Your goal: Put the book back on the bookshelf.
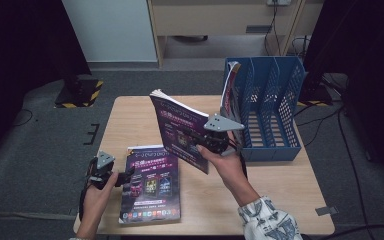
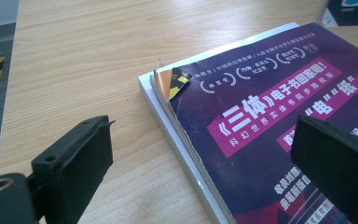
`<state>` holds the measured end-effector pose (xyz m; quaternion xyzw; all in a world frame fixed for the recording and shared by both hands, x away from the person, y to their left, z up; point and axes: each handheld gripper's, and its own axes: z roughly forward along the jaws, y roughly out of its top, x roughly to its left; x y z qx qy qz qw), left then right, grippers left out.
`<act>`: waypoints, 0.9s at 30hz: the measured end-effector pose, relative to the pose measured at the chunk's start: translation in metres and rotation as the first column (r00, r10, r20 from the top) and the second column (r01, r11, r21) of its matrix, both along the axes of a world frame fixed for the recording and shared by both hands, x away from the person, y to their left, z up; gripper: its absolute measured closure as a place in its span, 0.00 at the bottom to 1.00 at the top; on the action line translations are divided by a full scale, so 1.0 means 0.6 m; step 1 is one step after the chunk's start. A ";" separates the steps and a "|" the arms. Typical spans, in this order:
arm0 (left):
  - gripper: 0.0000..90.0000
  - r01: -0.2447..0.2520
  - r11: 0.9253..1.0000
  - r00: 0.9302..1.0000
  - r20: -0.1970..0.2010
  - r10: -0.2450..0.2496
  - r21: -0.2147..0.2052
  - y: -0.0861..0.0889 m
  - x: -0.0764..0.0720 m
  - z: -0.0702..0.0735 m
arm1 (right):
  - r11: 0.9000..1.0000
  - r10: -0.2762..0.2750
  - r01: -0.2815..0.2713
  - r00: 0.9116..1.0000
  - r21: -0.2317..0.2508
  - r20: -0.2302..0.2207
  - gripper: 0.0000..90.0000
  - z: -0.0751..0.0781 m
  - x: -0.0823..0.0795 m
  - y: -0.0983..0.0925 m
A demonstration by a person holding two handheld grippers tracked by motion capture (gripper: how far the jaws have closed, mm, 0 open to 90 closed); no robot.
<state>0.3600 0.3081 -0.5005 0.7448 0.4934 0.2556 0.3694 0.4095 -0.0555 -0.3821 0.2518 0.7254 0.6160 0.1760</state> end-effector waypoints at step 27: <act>0.06 -0.008 1.000 1.000 0.011 0.008 -0.008 -0.008 0.009 -0.002 | 0.999 -0.032 0.032 0.999 0.008 -0.025 0.92 -0.024 -0.021 -0.028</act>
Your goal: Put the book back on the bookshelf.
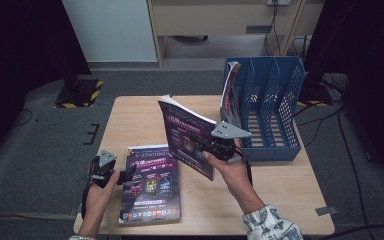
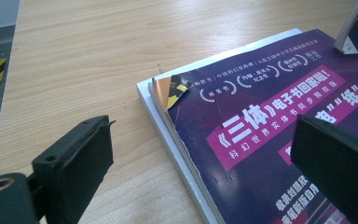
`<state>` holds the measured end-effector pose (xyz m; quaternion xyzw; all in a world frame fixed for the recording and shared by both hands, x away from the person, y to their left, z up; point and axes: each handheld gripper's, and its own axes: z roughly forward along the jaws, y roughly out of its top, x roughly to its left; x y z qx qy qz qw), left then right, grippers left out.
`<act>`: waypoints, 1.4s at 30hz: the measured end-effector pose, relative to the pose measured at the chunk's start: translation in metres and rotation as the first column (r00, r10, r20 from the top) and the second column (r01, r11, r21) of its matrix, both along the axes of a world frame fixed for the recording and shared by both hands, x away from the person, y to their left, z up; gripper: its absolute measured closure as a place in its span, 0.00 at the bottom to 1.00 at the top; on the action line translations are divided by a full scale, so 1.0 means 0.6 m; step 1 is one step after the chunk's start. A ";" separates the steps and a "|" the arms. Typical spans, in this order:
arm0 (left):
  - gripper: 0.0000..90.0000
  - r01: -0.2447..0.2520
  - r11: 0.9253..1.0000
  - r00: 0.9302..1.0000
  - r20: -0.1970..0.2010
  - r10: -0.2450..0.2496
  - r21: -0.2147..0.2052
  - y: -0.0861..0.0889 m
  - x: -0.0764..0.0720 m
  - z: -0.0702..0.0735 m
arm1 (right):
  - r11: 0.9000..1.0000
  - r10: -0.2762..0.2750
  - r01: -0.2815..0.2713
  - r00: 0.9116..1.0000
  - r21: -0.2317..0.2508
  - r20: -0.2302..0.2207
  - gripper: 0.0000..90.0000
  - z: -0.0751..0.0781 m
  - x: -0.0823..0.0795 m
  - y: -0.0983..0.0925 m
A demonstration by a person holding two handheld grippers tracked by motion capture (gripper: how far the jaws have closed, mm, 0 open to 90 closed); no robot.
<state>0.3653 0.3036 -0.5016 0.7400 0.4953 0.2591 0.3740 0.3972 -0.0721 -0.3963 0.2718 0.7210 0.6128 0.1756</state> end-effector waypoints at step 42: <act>0.06 -0.009 1.000 1.000 0.002 0.009 0.005 0.005 0.000 0.000 | 0.999 -0.037 0.037 0.999 -0.035 0.006 0.92 -0.004 -0.053 -0.132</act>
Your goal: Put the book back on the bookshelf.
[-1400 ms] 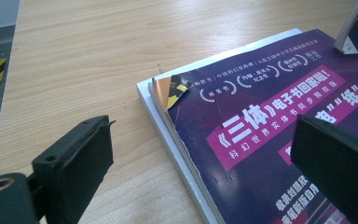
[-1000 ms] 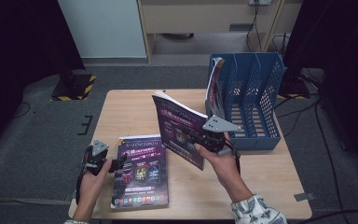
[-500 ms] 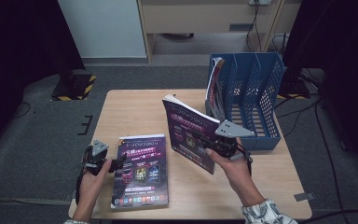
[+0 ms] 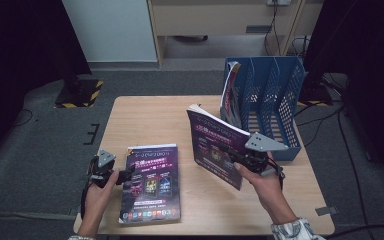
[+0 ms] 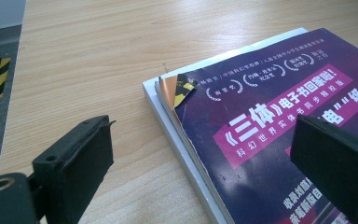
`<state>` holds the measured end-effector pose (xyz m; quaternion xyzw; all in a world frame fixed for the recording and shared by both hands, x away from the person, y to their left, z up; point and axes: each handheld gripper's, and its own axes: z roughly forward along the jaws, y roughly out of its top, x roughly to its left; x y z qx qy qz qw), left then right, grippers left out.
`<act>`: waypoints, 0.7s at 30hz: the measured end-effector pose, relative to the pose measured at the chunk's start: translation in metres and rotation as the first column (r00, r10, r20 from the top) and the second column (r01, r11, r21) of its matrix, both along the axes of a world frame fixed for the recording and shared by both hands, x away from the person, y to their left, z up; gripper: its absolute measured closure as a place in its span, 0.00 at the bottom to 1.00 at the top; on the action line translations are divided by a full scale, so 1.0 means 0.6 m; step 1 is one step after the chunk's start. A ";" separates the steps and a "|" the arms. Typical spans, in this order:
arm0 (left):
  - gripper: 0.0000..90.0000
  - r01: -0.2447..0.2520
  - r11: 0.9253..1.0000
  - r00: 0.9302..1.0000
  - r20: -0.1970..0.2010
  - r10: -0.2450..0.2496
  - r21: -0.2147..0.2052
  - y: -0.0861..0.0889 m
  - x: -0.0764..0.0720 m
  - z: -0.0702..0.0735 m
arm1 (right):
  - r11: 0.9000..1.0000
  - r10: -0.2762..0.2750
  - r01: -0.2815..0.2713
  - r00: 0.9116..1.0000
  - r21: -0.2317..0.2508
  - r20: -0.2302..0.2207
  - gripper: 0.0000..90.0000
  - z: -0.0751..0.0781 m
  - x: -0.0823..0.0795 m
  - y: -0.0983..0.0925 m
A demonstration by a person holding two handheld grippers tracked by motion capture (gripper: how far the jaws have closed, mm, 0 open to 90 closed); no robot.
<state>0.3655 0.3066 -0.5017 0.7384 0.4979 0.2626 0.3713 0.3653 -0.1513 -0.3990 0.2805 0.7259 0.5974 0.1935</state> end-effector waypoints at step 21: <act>0.06 -0.003 1.000 1.000 -0.003 0.003 0.008 0.000 0.001 -0.002 | 1.000 -0.025 0.025 0.999 -0.001 -0.025 0.92 -0.014 -0.030 -0.063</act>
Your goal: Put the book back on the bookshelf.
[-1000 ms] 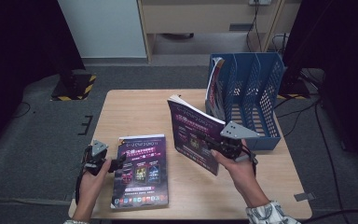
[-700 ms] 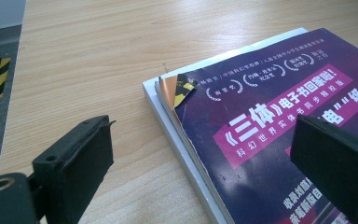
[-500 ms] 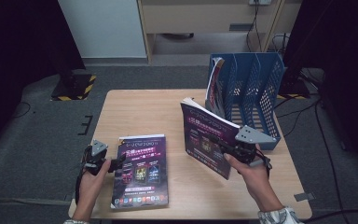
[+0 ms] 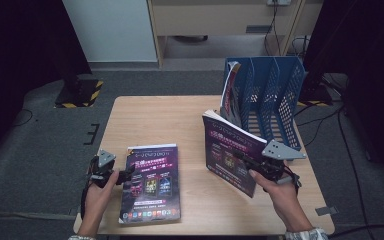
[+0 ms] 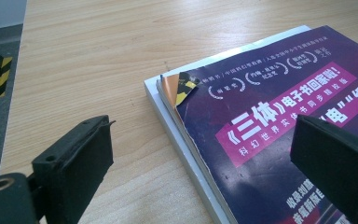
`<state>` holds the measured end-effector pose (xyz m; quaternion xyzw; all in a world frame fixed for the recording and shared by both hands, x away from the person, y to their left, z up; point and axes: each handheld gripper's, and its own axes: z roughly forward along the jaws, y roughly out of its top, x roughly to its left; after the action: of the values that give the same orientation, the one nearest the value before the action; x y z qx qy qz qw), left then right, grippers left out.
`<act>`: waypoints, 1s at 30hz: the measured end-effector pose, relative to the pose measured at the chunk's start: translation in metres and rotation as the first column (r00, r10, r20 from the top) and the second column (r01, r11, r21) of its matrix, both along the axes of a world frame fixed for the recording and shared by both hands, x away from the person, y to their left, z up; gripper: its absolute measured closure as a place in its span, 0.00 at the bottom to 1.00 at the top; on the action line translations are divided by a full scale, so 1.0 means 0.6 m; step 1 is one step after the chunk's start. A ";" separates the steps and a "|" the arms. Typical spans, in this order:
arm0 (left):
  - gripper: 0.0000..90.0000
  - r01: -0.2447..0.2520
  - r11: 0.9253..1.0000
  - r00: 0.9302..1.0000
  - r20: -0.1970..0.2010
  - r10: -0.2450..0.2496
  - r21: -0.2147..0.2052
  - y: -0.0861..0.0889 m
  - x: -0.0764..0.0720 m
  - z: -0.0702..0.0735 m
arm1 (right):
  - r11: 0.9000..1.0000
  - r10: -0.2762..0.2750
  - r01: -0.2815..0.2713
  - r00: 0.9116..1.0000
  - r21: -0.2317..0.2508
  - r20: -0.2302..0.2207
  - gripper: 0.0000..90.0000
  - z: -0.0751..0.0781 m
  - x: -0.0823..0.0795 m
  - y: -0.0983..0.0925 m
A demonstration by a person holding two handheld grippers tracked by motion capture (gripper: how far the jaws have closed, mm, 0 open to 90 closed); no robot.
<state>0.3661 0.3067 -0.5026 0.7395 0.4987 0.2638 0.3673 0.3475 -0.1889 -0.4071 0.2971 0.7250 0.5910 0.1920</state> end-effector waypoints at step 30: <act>0.06 -0.005 1.000 1.000 -0.003 0.005 0.007 0.001 -0.001 -0.001 | 0.998 -0.042 0.041 0.999 0.041 0.009 0.92 0.040 -0.020 -0.053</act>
<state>0.3654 0.3070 -0.5034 0.7399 0.5003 0.2652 0.3632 0.3354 -0.2209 -0.3829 0.3129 0.7056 0.6029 0.2018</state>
